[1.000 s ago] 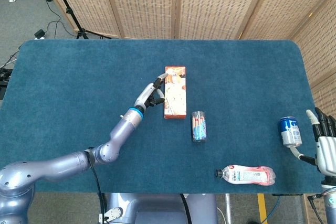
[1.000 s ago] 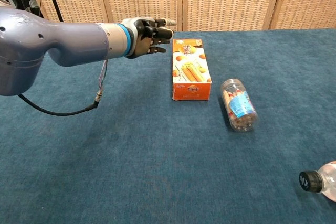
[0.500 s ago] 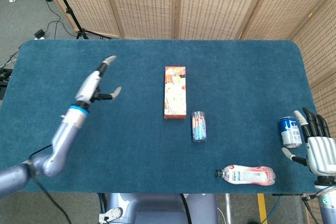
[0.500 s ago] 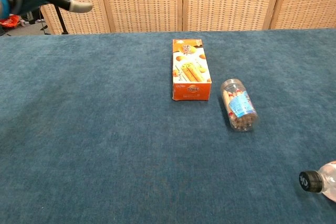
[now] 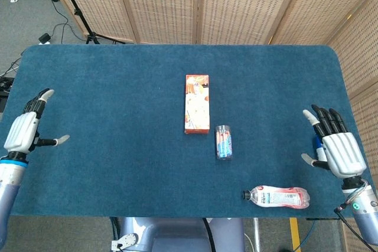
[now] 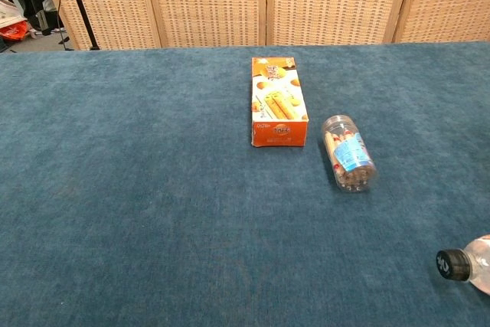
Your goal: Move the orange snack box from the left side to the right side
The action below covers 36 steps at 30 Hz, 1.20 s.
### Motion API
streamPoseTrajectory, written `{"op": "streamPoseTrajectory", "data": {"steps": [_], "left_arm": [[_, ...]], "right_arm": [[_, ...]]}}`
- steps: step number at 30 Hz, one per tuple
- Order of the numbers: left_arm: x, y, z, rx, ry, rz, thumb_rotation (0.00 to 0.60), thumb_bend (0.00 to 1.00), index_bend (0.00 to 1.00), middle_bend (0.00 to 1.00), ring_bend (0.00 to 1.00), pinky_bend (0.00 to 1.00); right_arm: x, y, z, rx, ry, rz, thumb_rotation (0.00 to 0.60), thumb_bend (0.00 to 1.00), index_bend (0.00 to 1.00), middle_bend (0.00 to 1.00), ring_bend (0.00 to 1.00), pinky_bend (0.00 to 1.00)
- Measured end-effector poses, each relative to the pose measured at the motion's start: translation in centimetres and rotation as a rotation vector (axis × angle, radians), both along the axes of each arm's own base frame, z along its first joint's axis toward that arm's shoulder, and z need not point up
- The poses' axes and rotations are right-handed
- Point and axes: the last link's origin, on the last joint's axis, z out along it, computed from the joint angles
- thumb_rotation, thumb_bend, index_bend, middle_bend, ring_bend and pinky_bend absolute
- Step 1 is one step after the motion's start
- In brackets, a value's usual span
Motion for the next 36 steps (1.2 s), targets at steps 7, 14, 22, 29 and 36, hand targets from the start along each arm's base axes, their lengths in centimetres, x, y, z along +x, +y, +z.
{"op": "streamPoseTrajectory", "data": {"steps": [7, 14, 22, 29, 36], "left_arm": [[-2.1, -4.5, 1.0, 0.096, 0.077, 0.006, 0.6, 0.0, 0.0, 0.0, 0.0, 0.0], [-2.5, -6.9, 1.5, 0.154, 0.161, -0.013, 0.6, 0.0, 0.0, 0.0, 0.0, 0.0], [-2.4, -7.3, 1.5, 0.121, 0.193, 0.016, 0.6, 0.0, 0.0, 0.0, 0.0, 0.0], [-2.7, -6.6, 1.4, 0.102, 0.187, 0.031, 0.6, 0.0, 0.0, 0.0, 0.0, 0.0], [-2.9, -6.5, 1.5, 0.1, 0.183, 0.036, 0.6, 0.0, 0.0, 0.0, 0.0, 0.0]], "right_arm": [[5.0, -3.5, -2.0, 0.168, 0.041, 0.123, 0.6, 0.0, 0.0, 0.0, 0.0, 0.0], [10.8, -6.1, -5.8, 0.31, 0.067, 0.242, 0.6, 0.0, 0.0, 0.0, 0.0, 0.0], [17.9, -8.4, -11.7, 0.389, 0.071, 0.351, 0.6, 0.0, 0.0, 0.0, 0.0, 0.0], [22.3, -11.1, -16.1, 0.374, 0.122, 0.364, 0.6, 0.0, 0.0, 0.0, 0.0, 0.0], [23.5, -13.3, -20.7, 0.342, 0.228, 0.303, 0.6, 0.0, 0.0, 0.0, 0.0, 0.0]]}}
